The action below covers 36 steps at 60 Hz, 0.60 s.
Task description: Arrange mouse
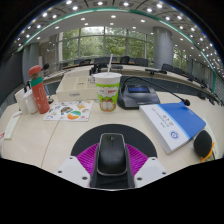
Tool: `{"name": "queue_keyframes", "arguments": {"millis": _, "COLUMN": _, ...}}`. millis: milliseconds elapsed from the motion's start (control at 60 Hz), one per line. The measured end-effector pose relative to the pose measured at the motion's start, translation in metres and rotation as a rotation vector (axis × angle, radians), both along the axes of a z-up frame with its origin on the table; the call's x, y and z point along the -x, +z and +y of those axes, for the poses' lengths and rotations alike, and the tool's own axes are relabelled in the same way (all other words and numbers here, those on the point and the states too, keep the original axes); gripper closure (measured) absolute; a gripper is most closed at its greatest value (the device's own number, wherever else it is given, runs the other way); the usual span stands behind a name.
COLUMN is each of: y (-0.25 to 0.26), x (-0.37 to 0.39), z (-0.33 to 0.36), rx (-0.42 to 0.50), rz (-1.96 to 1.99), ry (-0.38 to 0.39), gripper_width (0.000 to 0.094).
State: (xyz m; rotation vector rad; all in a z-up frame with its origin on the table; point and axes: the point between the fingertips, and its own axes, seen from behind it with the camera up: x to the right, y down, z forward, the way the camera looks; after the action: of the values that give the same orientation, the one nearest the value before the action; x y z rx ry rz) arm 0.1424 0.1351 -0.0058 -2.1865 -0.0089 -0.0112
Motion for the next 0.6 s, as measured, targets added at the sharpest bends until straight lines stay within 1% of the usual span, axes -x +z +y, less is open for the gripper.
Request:
{"name": "queue_keyframes", "arguments": {"millis": 50, "y": -0.001, "x": -0.001, "z": -0.002, "rx": 0.011, "rz": 0.003, "ry": -0.001, "gripper_width": 0.0441}}
{"name": "queue_keyframes", "arguments": {"millis": 83, "y": -0.001, "x": -0.002, "z": -0.003, "rx": 0.019, "rz": 0.003, "ry": -0.01, "gripper_width": 0.0366}}
{"name": "queue_keyframes", "arguments": {"millis": 100, "y": 0.0, "x": -0.004, "z": -0.005, "rx": 0.021, "rz": 0.001, "ry": -0.017, "gripper_width": 0.0306}}
{"name": "queue_keyframes", "arguments": {"millis": 150, "y": 0.007, "x": -0.007, "z": -0.008, "rx": 0.019, "rz": -0.011, "ry": -0.029, "gripper_width": 0.0062}}
{"name": "queue_keyframes", "arguments": {"millis": 200, "y": 0.018, "x": -0.01, "z": -0.012, "rx": 0.008, "rz": -0.027, "ry": -0.042, "gripper_width": 0.0096}}
{"name": "queue_keyframes", "arguments": {"millis": 250, "y": 0.033, "x": -0.01, "z": -0.019, "rx": -0.004, "rz": -0.032, "ry": -0.049, "gripper_width": 0.0077}}
{"name": "queue_keyframes", "arguments": {"millis": 350, "y": 0.072, "x": -0.004, "z": -0.042, "rx": -0.027, "rz": -0.029, "ry": -0.066, "gripper_width": 0.0078}}
{"name": "queue_keyframes", "arguments": {"millis": 450, "y": 0.114, "x": 0.002, "z": -0.079, "rx": -0.041, "rz": -0.041, "ry": -0.098, "gripper_width": 0.0079}}
{"name": "queue_keyframes", "arguments": {"millis": 600, "y": 0.172, "x": 0.028, "z": -0.152, "rx": -0.064, "rz": -0.041, "ry": -0.114, "gripper_width": 0.0081}}
